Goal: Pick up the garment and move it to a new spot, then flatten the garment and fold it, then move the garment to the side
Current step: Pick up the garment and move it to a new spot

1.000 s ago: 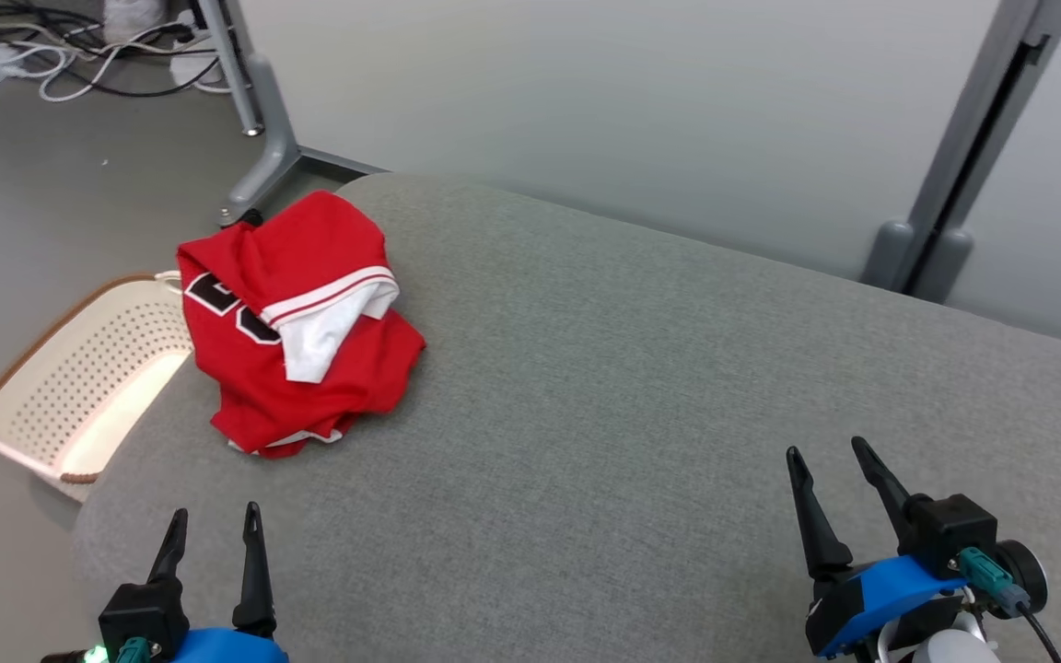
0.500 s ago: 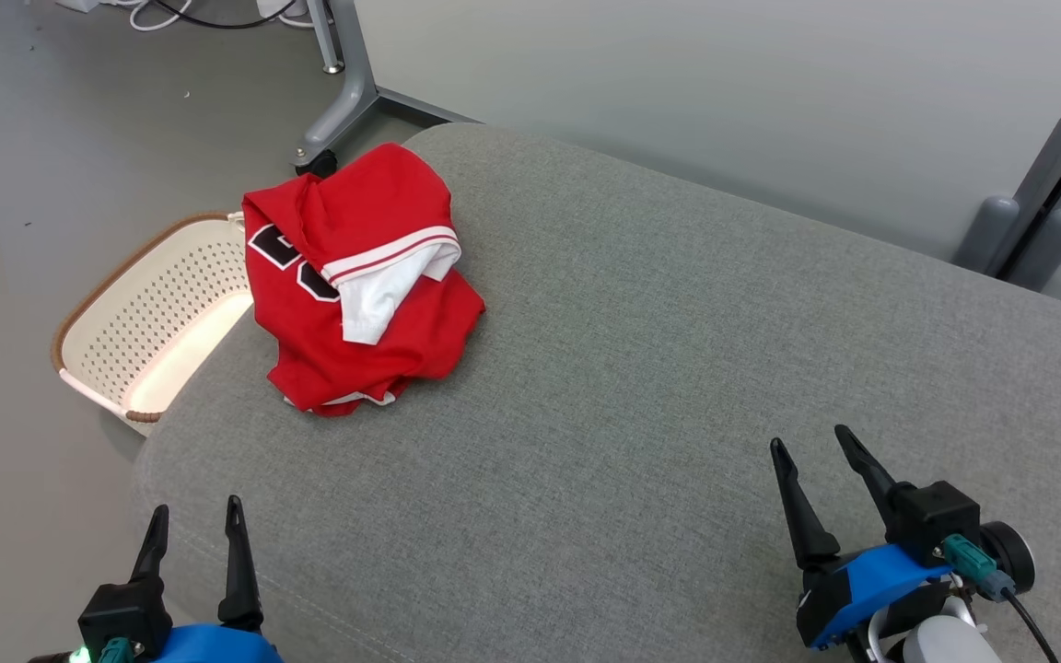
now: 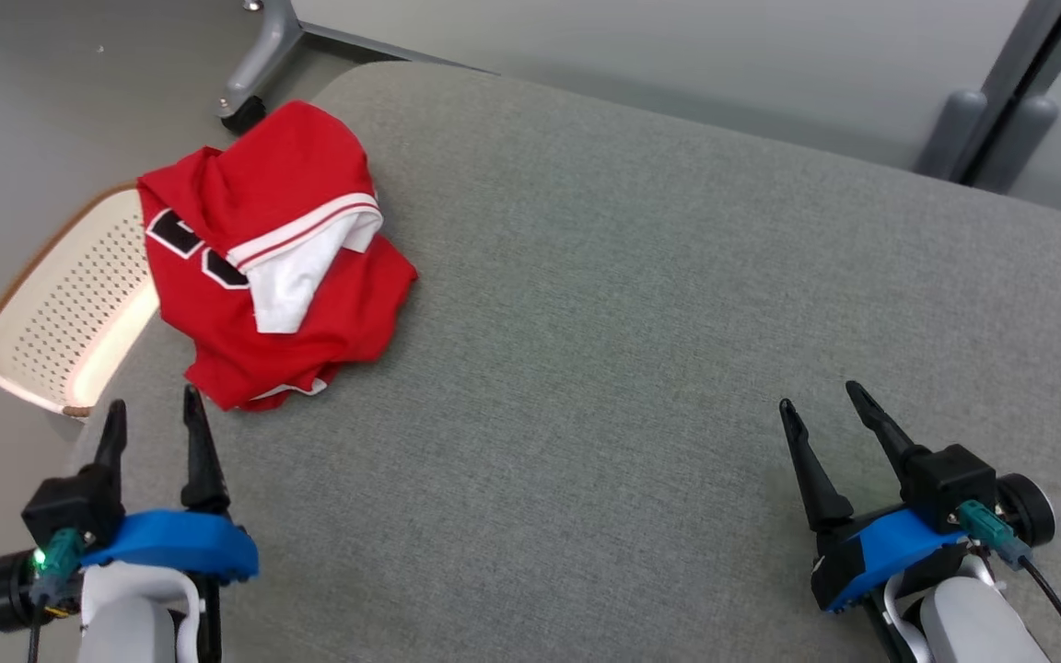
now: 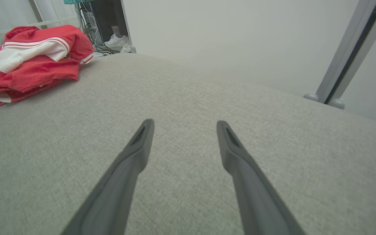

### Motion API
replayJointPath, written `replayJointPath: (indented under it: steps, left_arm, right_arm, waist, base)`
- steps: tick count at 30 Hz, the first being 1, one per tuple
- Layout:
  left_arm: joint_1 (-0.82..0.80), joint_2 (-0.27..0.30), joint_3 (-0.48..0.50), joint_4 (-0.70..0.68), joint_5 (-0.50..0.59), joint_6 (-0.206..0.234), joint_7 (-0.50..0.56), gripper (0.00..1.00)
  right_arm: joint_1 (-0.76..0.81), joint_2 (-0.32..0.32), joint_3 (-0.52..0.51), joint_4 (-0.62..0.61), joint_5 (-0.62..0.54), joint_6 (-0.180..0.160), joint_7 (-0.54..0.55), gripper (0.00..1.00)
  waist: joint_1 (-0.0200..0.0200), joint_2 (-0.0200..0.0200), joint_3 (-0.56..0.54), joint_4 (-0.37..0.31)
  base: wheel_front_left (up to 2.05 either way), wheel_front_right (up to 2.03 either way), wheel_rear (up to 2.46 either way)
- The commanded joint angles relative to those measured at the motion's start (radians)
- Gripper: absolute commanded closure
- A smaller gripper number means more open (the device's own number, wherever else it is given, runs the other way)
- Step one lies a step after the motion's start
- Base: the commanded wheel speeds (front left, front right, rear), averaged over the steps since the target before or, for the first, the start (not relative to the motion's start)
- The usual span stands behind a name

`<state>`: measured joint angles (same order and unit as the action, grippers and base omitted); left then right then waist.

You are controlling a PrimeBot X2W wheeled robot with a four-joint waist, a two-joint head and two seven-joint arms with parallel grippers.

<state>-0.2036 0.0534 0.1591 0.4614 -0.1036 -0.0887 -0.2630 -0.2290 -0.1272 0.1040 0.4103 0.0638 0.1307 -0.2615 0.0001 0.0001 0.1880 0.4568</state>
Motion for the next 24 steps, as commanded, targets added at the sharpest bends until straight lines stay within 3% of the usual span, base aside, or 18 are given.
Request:
replayJointPath:
  steps: [1,15,24]
  left_arm:
    - [-0.047,0.006,0.016,0.015,0.0,0.0,-0.003,0.0]
    - [-0.333,0.082,0.103,0.249,-0.019,-0.007,-0.003,0.0]
    - [-0.443,0.116,0.149,0.396,-0.042,0.0,-0.003,0.0]
  right_arm:
    - [-0.018,-0.012,0.006,-0.007,0.002,0.0,-0.005,0.0]
    - [-0.109,-0.072,0.078,-0.067,0.013,0.0,-0.005,0.0]
    - [-0.137,-0.088,0.077,-0.09,0.015,0.0,-0.005,0.0]
  waist:
    - [-0.0001,-0.0001,0.018,-0.013]
    - [-0.0001,-0.0001,0.175,-0.138]
    - [-0.0001,-0.0001,0.232,-0.18]
  base:
    - [0.0,0.0,0.0]
    - [0.0,0.0,0.0]
    - [0.0,0.0,0.0]
